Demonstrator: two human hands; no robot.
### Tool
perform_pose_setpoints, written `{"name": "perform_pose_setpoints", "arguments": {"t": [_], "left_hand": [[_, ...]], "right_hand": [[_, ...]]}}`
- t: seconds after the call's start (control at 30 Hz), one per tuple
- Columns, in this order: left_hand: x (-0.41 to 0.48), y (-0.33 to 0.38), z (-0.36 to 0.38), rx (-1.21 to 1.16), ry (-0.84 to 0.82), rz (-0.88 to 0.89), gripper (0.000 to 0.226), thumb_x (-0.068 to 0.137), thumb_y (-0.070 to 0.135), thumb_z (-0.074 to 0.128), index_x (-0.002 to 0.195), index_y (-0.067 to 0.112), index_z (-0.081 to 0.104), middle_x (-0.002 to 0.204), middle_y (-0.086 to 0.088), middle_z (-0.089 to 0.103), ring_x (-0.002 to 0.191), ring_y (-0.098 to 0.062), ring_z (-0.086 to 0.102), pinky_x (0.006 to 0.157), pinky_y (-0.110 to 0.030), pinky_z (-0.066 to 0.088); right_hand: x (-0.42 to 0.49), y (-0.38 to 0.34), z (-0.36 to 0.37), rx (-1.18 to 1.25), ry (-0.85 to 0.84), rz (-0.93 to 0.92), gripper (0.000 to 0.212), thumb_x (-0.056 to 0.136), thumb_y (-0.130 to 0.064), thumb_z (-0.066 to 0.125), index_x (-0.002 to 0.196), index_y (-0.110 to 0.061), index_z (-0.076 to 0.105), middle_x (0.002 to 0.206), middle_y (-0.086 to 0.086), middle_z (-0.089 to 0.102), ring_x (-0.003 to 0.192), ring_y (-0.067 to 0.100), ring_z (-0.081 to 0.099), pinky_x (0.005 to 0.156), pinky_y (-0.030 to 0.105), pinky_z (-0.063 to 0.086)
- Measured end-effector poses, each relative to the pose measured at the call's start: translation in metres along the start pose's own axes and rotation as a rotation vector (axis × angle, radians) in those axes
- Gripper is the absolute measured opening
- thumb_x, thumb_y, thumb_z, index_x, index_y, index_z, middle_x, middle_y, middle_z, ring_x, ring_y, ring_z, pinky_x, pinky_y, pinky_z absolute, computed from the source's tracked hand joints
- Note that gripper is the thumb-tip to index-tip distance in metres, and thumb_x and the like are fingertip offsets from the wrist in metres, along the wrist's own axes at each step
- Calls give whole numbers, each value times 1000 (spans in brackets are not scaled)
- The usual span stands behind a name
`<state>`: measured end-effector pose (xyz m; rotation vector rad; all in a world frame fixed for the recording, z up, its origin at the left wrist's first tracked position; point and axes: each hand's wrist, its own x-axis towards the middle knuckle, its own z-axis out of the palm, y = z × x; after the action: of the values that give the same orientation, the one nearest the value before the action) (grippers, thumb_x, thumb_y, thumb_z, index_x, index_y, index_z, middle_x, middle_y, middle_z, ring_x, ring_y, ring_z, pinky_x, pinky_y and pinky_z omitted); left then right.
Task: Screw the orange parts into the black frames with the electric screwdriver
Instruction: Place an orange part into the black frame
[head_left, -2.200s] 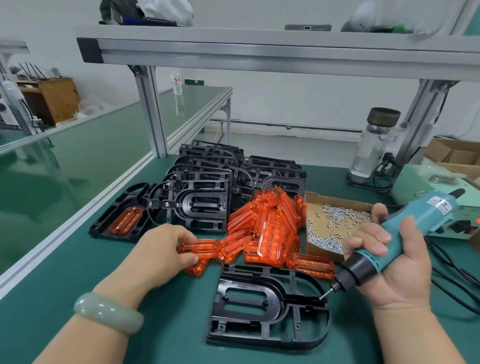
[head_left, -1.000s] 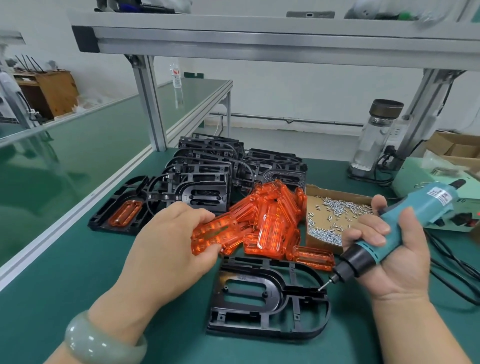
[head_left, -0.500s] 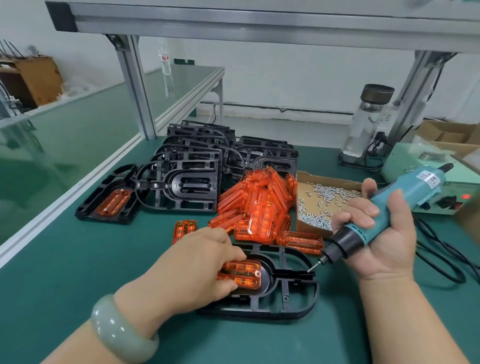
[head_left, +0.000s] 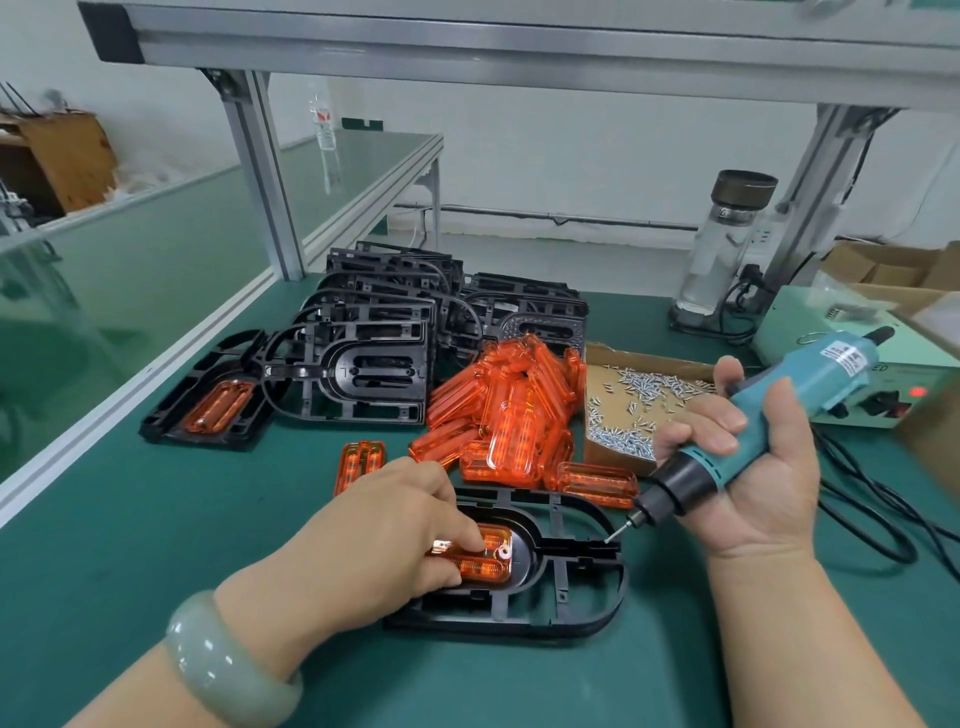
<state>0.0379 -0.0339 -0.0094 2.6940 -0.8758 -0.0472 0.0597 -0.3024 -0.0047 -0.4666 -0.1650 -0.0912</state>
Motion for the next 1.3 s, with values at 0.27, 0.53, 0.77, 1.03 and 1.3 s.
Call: {"name": "perform_pose_setpoints", "arguments": {"t": [0.27,0.53,0.77,1.03,1.3], "left_hand": [[-3,-4,1,-168,-53,-32,18,87,37,63,103,41,70,97,25,48,93,14,43,80,-2,33],[-2,2,6,-132,-61,-33,27,91,33,58,115,45,63,103,28,45,100,10,39,92,-16,37],[12,21,15,-49,-55,2,31,96,37,49,125,41,56,116,23,45,110,2,35,97,-19,34],[21,25,5,19,-144,15,34,92,37,53,126,42,55,113,17,48,108,-2,43,94,-22,41],[48,30,-25,-53,-80,-2,20,85,43,59,104,40,64,90,26,63,81,11,54,72,-7,42]], "right_hand": [[0,1,-1,-19,14,-25,25,84,-43,53,96,-23,61,57,-13,44,44,0,45,60,16,48],[0,-1,0,31,-23,-14,28,77,-40,64,97,-21,62,58,-12,46,44,0,46,59,18,49],[1,-2,-1,23,-9,-21,30,73,-41,65,96,-23,62,56,-12,45,43,0,45,58,17,49],[2,-6,-2,59,-45,13,55,52,-33,94,96,-19,65,56,-10,45,42,2,46,55,21,52],[5,-12,-6,118,-46,15,54,52,-31,94,96,-19,66,57,-9,45,43,3,46,56,23,52]]}}
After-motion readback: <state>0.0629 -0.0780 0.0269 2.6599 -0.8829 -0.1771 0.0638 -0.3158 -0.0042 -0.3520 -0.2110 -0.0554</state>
